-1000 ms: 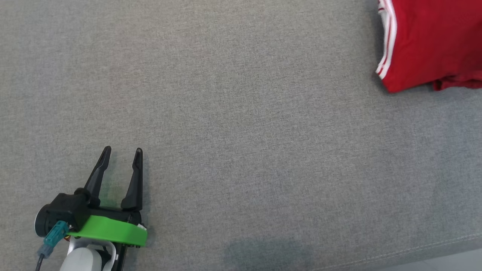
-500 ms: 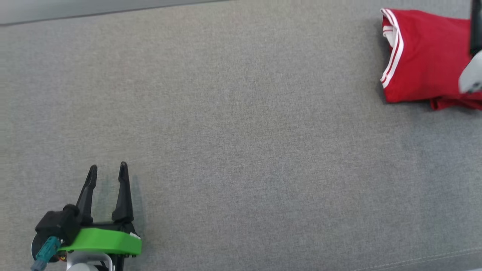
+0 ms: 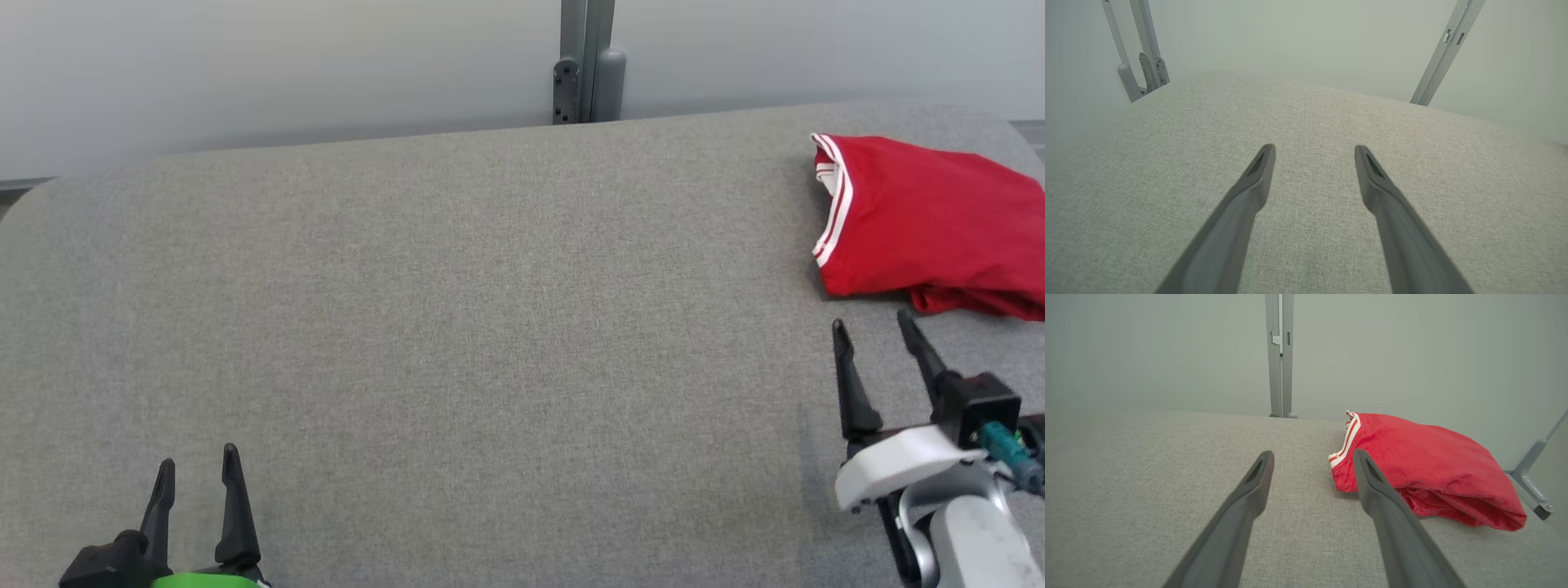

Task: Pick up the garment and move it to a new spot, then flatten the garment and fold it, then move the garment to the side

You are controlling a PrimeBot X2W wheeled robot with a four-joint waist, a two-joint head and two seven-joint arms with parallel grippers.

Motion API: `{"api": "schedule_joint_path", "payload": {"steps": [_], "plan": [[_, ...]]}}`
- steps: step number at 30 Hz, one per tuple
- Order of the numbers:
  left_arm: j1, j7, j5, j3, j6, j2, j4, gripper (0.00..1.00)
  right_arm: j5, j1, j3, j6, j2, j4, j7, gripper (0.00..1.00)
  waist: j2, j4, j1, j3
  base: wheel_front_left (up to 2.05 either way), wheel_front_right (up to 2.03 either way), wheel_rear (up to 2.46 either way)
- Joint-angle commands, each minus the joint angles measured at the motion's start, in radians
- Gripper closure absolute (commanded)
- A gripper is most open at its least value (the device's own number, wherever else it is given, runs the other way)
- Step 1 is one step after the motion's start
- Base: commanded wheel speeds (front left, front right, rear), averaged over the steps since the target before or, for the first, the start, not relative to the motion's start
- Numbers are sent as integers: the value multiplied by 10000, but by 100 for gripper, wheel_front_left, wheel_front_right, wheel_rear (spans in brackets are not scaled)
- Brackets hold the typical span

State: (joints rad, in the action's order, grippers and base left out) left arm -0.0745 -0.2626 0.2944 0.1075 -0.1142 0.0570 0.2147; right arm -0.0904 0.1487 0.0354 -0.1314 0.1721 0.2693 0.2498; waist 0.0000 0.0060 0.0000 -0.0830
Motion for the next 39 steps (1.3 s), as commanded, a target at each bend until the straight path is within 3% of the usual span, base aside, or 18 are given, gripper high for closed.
{"api": "schedule_joint_path", "payload": {"steps": [1, 7, 18, 19, 23, 39], "plan": [[-193, -26, -151, 70, -40, 0, -4, 0, 167, -409, -4, 14, -234, 20, 99, 0, 0, 92, 0, 695, 0, 0, 0], [-257, -26, -236, 337, -82, -37, 104, 0, 419, -1314, -168, 14, -912, 18, 173, 0, 0, -150, 0, 911, 0, 0, 0], [-23, -26, -219, 551, -116, -57, 449, 0, 677, -1301, -319, 14, -1157, -61, 160, 0, 0, -149, 0, 909, 0, 0, 0], [-146, 0, -238, 518, -92, -59, 462, 100, 606, -1354, -303, 0, -1174, -50, 119, 100, 0, -166, 0, 918, 0, 0, 0], [-176, 127, -113, 541, -93, -131, 775, 100, 438, -1414, -269, 0, -1233, 246, 45, 100, 0, -151, 0, 914, 0, 0, 0], [261, 888, 2662, 440, -109, -112, 662, 100, -2833, -1193, -43, 2, -1225, 118, -732, 100, 0, -139, 0, 900, 0, 0, 0]]}}
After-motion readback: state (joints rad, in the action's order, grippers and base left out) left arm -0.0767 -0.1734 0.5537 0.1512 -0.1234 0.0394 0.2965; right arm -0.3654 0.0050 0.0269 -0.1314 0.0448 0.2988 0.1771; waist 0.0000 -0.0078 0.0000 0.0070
